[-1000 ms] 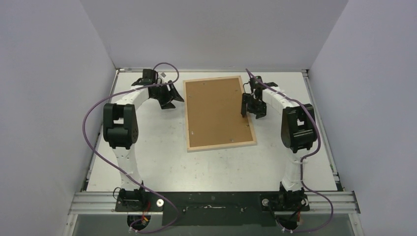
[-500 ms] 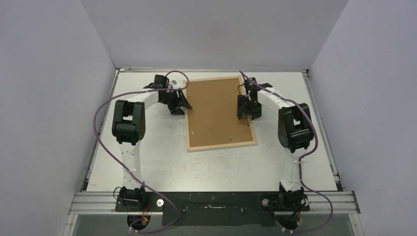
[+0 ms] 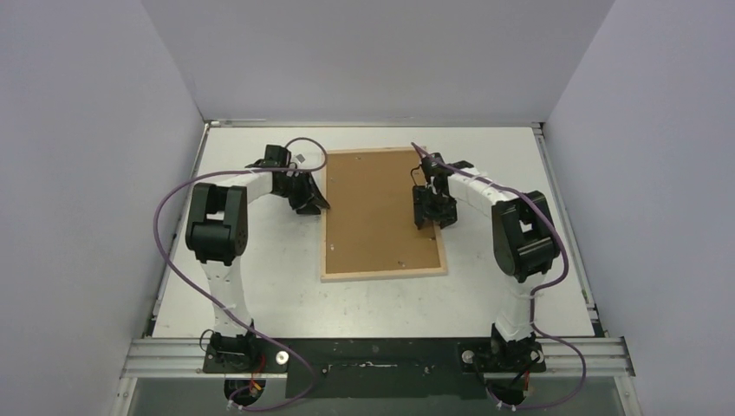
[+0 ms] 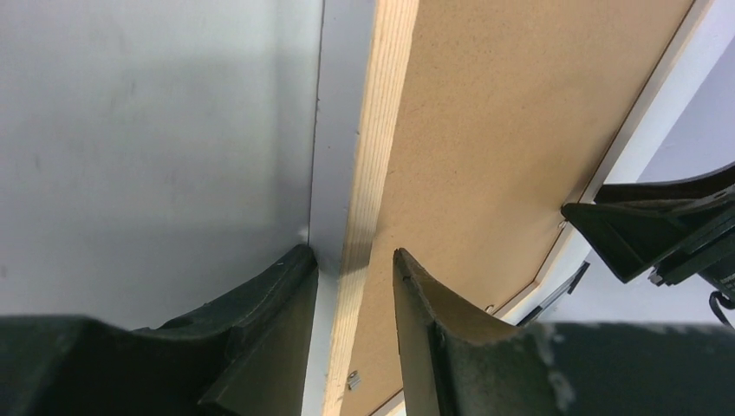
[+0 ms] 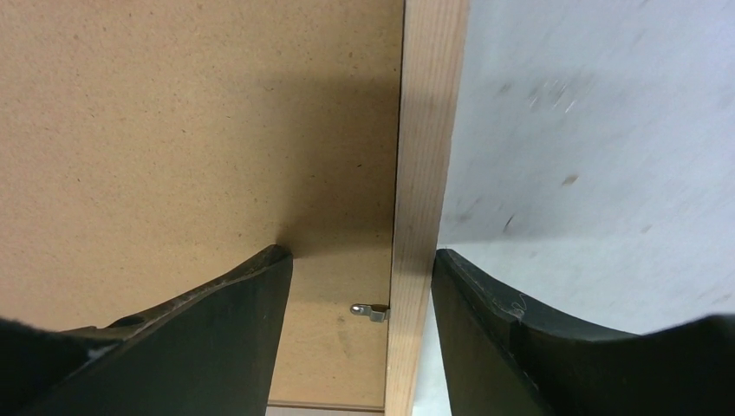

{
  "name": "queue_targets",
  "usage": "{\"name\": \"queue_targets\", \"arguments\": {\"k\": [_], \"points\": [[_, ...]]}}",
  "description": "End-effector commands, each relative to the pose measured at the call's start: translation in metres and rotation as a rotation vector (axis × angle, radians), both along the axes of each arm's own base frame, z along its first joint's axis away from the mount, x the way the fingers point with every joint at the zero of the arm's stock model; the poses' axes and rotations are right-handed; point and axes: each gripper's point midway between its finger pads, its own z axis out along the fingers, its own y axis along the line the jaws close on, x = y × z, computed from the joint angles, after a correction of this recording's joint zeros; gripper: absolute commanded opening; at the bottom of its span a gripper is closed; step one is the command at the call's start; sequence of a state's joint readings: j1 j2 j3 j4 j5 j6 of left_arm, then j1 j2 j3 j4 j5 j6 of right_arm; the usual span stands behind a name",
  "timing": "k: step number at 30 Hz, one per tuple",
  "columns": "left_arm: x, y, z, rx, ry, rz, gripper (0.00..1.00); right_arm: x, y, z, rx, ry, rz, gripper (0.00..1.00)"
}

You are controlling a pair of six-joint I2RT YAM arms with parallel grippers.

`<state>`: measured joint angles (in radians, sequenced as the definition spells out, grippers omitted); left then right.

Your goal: Put the photo into the frame

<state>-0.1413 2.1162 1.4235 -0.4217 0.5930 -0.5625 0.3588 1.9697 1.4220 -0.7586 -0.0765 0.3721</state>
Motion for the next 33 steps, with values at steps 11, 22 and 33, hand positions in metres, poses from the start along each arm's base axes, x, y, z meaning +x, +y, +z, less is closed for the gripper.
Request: {"name": "queue_targets", "arguments": {"k": [11,22,33], "points": [[-0.020,0.024,0.047,0.073,-0.055,0.030,0.41,0.016,-0.022,0.077,-0.051,-0.227,-0.137,0.59],[0.010,-0.020,0.113,-0.092,-0.234,-0.071,0.37,0.082,0.026,0.109,0.089,-0.337,-0.060,0.56],[-0.001,-0.030,0.056,-0.018,-0.125,-0.095,0.35,0.107,0.070,0.056,0.208,-0.249,-0.081,0.51]]}}
